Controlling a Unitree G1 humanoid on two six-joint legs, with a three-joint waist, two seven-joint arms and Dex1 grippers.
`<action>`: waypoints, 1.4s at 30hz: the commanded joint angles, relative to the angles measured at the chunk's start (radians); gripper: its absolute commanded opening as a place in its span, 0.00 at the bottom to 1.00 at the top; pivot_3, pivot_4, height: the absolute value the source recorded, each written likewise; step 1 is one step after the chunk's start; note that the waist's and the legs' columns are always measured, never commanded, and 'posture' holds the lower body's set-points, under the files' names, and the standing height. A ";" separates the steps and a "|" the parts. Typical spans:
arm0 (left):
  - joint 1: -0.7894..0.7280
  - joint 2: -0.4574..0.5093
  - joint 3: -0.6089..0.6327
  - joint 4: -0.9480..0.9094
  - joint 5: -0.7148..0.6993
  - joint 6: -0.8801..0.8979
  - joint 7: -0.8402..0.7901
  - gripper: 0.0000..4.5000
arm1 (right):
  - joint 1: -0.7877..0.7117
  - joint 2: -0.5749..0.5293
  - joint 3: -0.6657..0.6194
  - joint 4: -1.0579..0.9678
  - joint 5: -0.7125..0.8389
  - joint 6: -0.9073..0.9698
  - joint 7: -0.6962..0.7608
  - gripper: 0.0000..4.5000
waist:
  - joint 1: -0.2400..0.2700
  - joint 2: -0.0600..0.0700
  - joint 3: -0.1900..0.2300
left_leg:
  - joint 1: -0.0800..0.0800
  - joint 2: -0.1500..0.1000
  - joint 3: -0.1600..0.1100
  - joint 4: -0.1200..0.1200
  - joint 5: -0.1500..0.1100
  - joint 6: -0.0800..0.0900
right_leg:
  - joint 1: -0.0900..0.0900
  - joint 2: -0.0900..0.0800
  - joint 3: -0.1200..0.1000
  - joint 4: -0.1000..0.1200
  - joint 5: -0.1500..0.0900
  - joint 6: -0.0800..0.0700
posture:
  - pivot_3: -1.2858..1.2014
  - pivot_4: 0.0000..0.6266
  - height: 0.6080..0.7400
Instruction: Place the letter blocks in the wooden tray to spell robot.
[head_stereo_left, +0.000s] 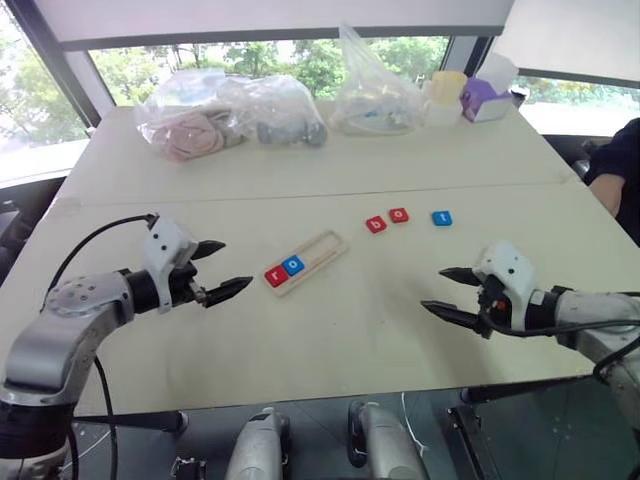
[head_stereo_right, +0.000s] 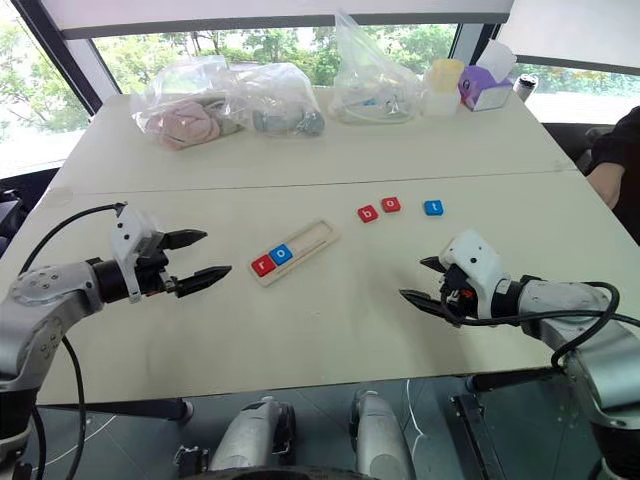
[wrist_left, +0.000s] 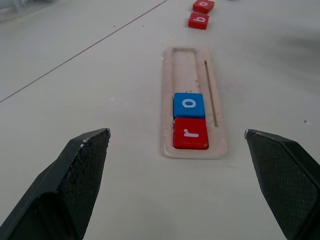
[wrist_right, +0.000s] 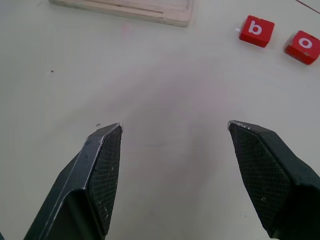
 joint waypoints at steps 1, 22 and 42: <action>-0.014 0.020 0.009 -0.028 -0.017 -0.018 -0.024 1.00 | -0.031 -0.036 -0.034 0.015 0.009 -0.025 0.028 0.77 | 0.000 0.000 0.000 | 0.000 0.000 0.000 0.000 0.000 0.000 | 0.000 0.000 0.000 0.000 0.000 0.000 | 0.52 0.24 1.00; -0.098 0.021 -0.040 -0.006 -0.046 0.035 -0.040 1.00 | -0.151 -0.045 0.038 0.031 0.012 -0.028 0.007 0.77 | 0.000 0.000 0.000 | 0.001 -0.001 0.000 0.001 0.000 0.000 | 0.001 0.000 0.001 0.002 0.000 0.000 | 0.52 0.24 1.00; -0.201 -0.207 -0.346 0.338 0.329 -0.365 0.029 1.00 | -0.022 0.028 0.057 -0.138 0.018 0.009 -0.121 0.77 | 0.021 -0.001 0.000 | -0.002 -0.002 -0.002 0.013 0.000 0.000 | 0.001 0.000 0.001 0.010 0.000 0.000 | 0.52 0.24 1.00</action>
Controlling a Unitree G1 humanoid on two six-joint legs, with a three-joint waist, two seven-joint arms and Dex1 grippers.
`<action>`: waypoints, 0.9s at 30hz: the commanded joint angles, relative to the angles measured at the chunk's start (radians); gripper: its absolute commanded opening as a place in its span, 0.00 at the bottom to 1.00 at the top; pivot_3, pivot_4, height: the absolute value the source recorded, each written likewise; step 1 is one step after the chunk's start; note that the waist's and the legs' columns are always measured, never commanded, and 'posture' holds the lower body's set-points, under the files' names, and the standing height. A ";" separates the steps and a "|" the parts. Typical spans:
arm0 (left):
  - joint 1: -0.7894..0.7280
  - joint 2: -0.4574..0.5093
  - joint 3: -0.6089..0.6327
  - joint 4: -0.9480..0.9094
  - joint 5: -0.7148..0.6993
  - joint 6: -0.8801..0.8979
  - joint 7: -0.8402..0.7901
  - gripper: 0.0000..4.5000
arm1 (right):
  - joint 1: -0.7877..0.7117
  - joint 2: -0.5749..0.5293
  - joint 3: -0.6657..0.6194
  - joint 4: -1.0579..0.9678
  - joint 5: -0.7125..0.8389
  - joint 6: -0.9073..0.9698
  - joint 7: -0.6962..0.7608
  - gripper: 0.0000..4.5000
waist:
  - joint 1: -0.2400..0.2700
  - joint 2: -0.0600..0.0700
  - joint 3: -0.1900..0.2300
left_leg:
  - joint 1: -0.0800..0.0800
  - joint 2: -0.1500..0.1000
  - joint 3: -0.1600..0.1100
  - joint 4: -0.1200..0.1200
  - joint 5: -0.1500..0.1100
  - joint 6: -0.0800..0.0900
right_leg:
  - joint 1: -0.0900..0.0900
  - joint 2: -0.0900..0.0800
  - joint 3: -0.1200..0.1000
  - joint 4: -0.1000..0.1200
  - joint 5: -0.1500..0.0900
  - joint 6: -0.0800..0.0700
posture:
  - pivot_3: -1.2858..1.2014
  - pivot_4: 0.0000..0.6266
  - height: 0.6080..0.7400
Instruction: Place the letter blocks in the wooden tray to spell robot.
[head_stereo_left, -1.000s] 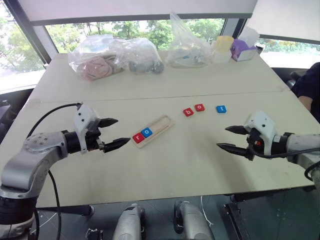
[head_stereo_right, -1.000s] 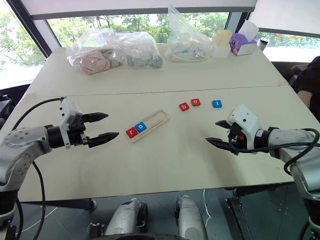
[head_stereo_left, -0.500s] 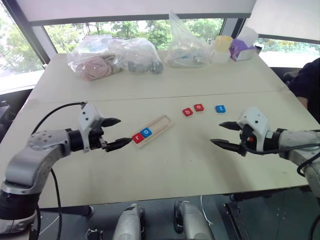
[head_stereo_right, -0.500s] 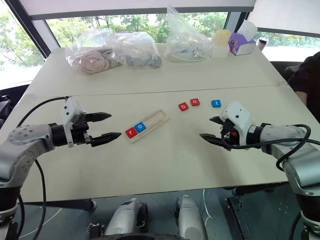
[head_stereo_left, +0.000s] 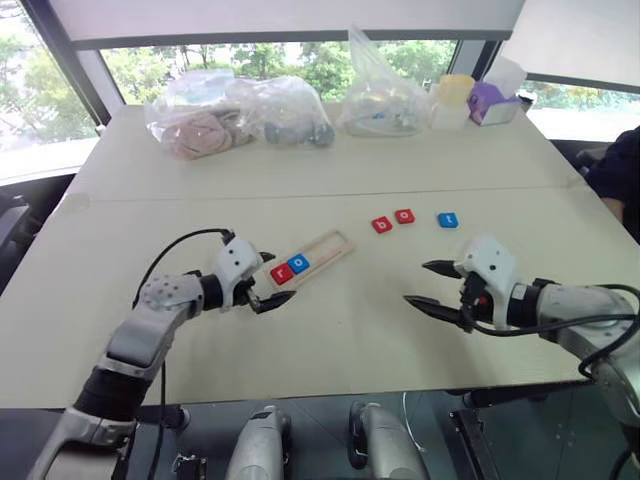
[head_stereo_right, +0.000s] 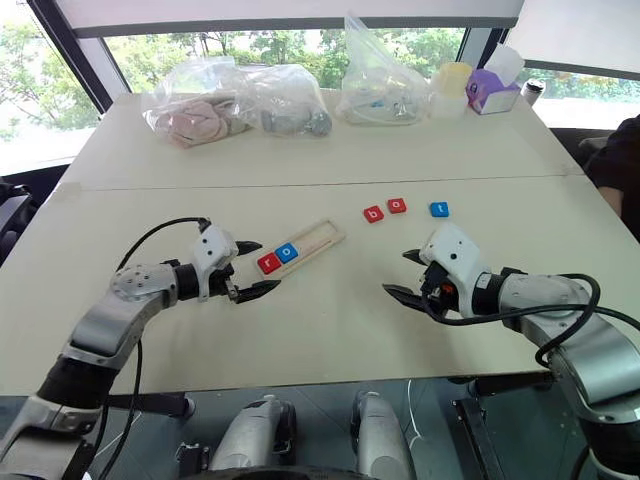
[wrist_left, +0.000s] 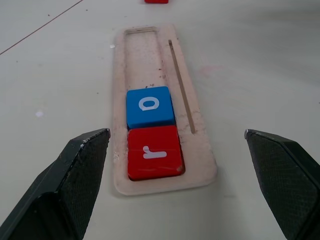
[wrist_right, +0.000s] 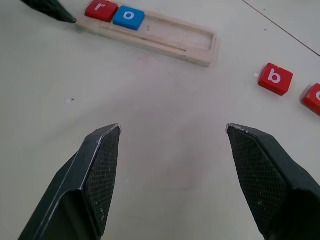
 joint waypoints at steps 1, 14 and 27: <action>-0.032 -0.018 -0.016 0.054 0.055 -0.081 0.009 1.00 | 0.013 0.008 -0.028 -0.050 0.006 0.003 -0.025 0.77 | 0.000 0.000 0.000 | 0.000 0.001 0.000 0.001 0.000 0.000 | 0.000 0.000 0.000 0.000 0.000 0.000 | 0.52 0.24 1.00; -0.054 -0.091 -0.048 0.202 0.144 -0.161 0.023 1.00 | 0.051 0.030 -0.034 -0.099 0.004 0.019 -0.093 0.77 | 0.003 0.000 -0.001 | 0.000 0.001 -0.001 0.002 0.000 0.000 | 0.001 0.000 0.000 0.001 0.000 0.000 | 0.52 0.24 1.00; 0.005 -0.089 -0.059 0.171 0.151 -0.131 0.010 0.64 | 0.039 0.027 -0.030 -0.099 0.006 0.026 -0.113 0.78 | 0.001 0.000 -0.001 | 0.001 0.001 -0.001 0.002 0.000 0.000 | 0.002 -0.001 0.000 0.001 0.000 0.000 | 0.52 0.24 1.00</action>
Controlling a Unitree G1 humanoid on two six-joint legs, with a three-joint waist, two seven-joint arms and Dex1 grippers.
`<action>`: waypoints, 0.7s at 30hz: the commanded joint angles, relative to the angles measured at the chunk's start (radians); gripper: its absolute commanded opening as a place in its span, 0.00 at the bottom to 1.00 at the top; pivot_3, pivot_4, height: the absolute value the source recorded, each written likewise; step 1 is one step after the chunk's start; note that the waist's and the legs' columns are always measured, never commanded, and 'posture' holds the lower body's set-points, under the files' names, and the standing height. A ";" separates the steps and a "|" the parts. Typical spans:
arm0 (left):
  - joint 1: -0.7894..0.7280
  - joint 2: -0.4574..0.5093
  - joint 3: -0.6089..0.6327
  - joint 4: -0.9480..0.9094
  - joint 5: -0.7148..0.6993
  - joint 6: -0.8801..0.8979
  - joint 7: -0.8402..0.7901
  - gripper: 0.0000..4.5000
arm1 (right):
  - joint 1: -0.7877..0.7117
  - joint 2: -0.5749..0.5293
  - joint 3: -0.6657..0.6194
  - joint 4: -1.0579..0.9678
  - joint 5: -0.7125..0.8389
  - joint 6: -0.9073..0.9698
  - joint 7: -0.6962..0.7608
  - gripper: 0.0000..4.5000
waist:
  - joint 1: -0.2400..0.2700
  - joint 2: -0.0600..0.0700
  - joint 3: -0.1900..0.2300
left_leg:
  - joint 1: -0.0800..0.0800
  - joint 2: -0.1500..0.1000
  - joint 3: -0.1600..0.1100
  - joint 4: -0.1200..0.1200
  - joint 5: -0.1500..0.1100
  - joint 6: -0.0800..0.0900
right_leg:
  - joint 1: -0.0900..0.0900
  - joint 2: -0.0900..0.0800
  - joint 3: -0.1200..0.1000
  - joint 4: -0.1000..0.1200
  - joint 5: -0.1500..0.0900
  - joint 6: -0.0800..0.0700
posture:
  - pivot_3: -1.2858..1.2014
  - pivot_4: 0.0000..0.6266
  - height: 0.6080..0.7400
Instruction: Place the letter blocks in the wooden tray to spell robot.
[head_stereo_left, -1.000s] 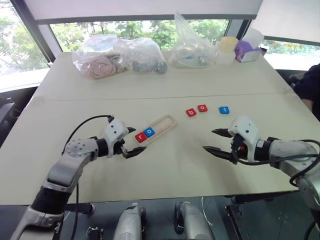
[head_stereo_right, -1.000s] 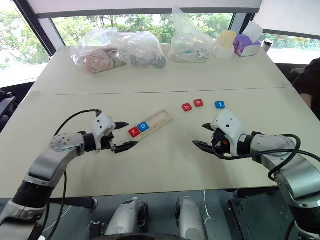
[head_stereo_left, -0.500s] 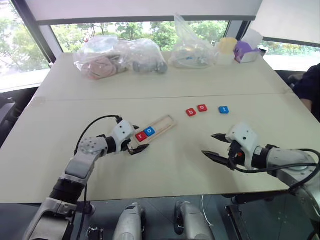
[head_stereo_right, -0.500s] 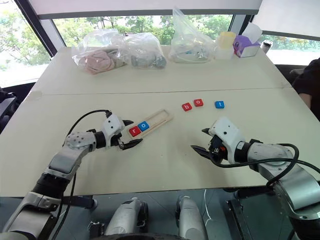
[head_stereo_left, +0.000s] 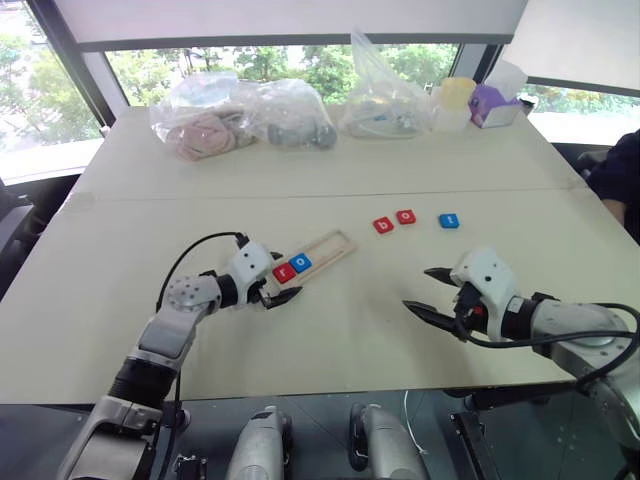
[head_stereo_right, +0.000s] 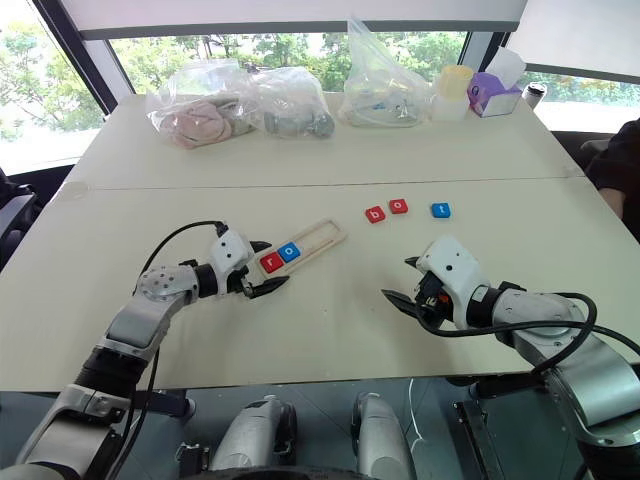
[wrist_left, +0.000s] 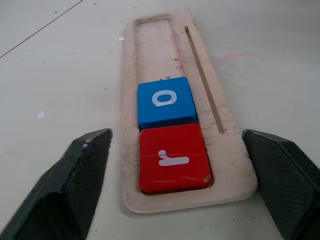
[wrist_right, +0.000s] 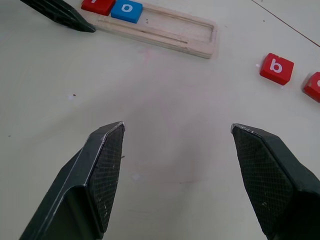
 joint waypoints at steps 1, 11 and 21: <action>0.030 0.011 -0.025 0.001 0.026 0.025 -0.007 0.56 | -0.022 -0.005 -0.025 -0.026 0.005 -0.005 0.001 0.78 | 0.000 0.000 0.000 | 0.000 0.001 0.000 0.000 0.000 0.000 | 0.000 0.000 0.000 0.000 0.000 0.000 | 0.52 0.24 1.00; 0.057 0.039 -0.065 -0.056 0.014 0.000 -0.093 0.56 | -0.041 -0.026 -0.031 -0.011 0.002 -0.006 0.021 0.78 | -0.002 0.000 0.000 | 0.000 0.002 0.001 -0.001 0.000 0.000 | -0.001 0.000 0.000 0.000 0.000 0.000 | 0.52 0.24 1.00; 0.047 0.057 -0.129 -0.053 -0.030 -0.153 -0.323 0.56 | -0.025 -0.034 -0.041 -0.039 0.010 0.013 0.021 0.78 | 0.000 0.000 0.000 | -0.001 0.003 0.001 -0.001 0.000 0.000 | -0.002 0.000 0.000 -0.002 0.000 0.000 | 0.52 0.24 1.00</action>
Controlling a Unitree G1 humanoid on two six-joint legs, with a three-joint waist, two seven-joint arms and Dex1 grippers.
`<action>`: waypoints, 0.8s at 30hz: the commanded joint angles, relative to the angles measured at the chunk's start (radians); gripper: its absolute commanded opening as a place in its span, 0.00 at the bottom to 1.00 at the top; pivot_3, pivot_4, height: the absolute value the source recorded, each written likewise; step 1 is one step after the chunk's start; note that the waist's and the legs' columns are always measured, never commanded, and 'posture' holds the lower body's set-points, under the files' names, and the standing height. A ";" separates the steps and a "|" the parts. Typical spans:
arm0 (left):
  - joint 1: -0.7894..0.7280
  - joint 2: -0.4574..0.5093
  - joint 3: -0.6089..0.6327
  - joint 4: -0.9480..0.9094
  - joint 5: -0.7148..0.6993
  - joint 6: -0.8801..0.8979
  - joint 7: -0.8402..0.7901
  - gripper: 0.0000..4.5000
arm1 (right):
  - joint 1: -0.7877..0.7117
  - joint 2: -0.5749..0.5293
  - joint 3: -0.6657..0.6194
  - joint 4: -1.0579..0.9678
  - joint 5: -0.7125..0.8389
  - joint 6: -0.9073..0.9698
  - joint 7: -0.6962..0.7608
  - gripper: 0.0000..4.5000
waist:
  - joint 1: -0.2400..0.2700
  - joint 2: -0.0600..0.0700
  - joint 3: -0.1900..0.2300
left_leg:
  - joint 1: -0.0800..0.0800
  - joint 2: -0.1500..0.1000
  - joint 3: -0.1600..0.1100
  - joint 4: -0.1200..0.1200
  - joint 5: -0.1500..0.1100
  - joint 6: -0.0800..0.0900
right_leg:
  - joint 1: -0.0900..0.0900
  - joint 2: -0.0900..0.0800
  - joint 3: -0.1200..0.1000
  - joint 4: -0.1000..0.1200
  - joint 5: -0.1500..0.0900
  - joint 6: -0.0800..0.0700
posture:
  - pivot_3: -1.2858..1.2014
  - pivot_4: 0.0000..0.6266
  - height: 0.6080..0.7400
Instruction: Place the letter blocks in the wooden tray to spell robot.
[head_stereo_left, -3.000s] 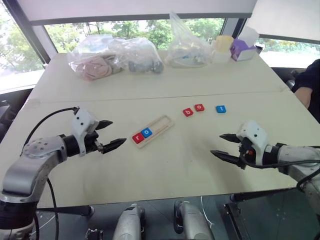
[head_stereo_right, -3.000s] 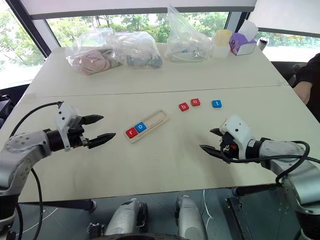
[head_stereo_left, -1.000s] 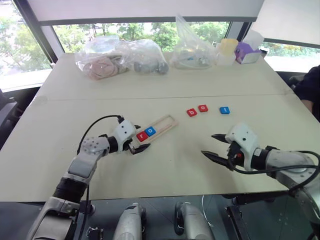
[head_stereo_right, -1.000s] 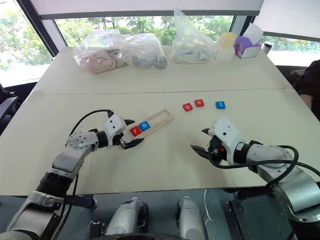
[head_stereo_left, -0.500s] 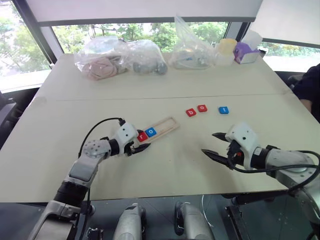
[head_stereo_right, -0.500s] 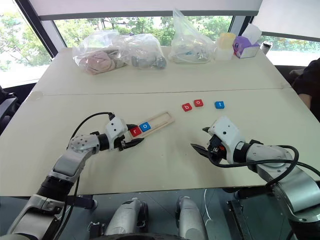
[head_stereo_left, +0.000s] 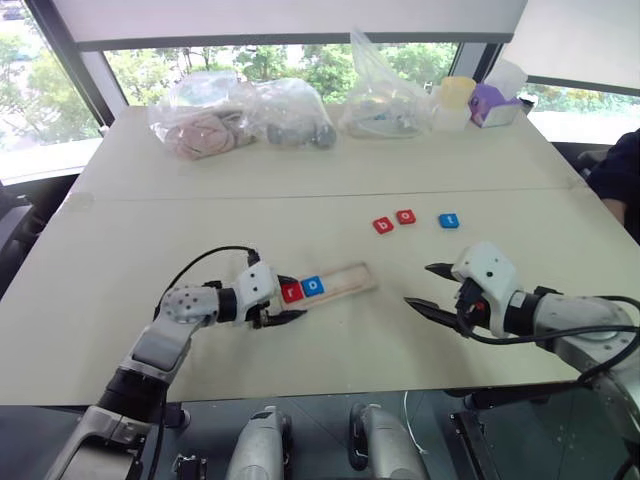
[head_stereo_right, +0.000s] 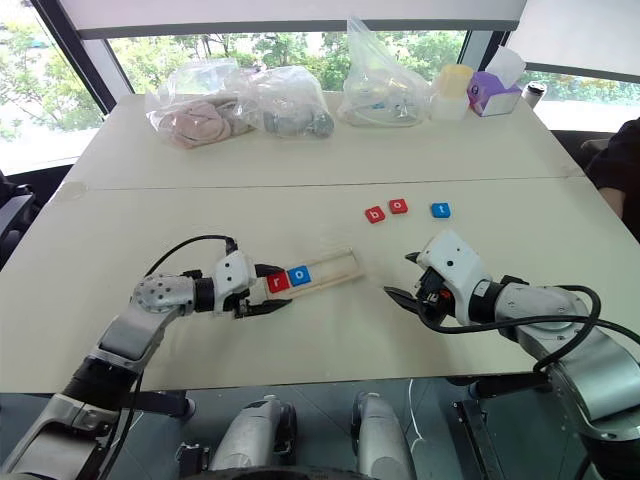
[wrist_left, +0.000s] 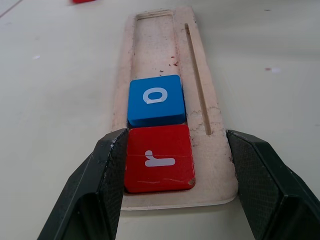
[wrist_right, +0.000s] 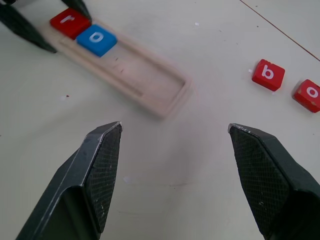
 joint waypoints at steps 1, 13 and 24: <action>0.003 0.001 -0.062 0.004 -0.014 -0.034 -0.099 0.56 | 0.004 -0.011 -0.039 -0.043 0.010 0.005 0.000 0.78 | 0.000 0.000 0.000 | 0.000 0.000 0.000 0.000 0.000 0.000 | 0.000 0.000 0.000 0.000 0.000 0.000 | 0.52 0.24 1.00; -0.025 0.002 -0.073 0.075 0.034 -0.102 -0.130 0.56 | 0.004 -0.013 -0.041 -0.055 0.013 0.021 0.000 0.78 | 0.000 0.000 0.000 | -0.001 0.000 0.000 0.000 0.000 0.000 | 0.000 0.000 0.000 0.000 0.000 0.000 | 0.52 0.24 1.00; -0.002 0.004 -0.067 0.093 0.064 -0.114 -0.066 0.56 | -0.033 -0.014 -0.004 -0.027 -0.001 0.003 0.015 0.78 | 0.000 0.001 0.000 | 0.001 0.000 0.000 0.000 0.000 0.000 | 0.001 0.000 0.000 0.000 0.000 0.000 | 0.52 0.24 1.00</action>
